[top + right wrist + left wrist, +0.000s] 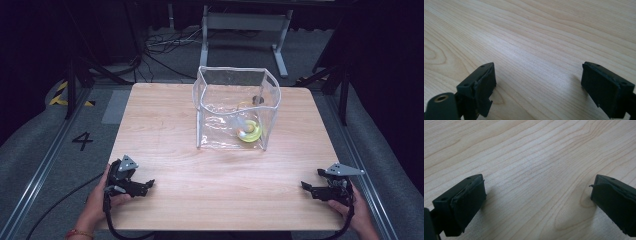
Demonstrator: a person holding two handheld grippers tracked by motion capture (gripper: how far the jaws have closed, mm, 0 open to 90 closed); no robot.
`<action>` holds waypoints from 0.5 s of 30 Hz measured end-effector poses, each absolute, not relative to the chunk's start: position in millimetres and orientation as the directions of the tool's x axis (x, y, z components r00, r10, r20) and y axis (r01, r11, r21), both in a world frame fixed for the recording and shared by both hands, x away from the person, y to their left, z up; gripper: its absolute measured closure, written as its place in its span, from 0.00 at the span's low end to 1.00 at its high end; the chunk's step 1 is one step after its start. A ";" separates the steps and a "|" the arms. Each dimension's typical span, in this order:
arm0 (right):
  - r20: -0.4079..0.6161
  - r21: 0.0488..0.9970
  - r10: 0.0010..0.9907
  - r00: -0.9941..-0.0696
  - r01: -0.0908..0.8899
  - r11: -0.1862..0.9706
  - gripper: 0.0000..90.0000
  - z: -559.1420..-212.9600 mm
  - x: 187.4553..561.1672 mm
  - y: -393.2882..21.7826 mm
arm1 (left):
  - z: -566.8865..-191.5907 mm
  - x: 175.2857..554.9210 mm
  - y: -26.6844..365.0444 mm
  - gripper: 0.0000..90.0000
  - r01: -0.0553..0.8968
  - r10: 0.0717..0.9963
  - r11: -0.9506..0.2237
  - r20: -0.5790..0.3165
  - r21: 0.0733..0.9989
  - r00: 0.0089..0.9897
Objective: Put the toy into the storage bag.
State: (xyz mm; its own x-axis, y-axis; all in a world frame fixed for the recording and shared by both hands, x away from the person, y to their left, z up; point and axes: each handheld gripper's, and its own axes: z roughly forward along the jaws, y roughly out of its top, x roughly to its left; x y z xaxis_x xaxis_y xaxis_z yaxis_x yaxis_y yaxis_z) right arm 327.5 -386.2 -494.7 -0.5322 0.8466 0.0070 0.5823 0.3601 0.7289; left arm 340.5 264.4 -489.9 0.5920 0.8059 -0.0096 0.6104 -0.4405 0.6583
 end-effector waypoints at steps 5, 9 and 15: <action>0.007 0.724 0.854 -0.520 0.591 0.354 0.11 -494.9 328.0 -386.3 | -489.8 340.5 264.4 0.00 0.611 0.806 -0.441 -0.008 0.657 0.591; 0.007 0.724 0.856 -0.517 0.593 0.352 0.11 -494.9 327.9 -386.2 | -489.8 340.5 264.3 0.00 0.611 0.806 -0.441 -0.008 0.657 0.591; 0.007 0.724 0.856 -0.516 0.594 0.352 0.11 -494.9 327.9 -386.2 | -489.8 340.5 264.3 0.00 0.611 0.806 -0.442 -0.008 0.657 0.591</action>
State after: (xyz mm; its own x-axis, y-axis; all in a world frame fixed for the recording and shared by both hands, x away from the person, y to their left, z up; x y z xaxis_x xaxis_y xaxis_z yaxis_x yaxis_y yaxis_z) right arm 327.9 -386.2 -494.9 -0.5165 0.8563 0.0066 0.5935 0.3524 0.7236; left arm 340.5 264.3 -489.8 0.5912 0.8065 -0.0078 0.6110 -0.4416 0.6570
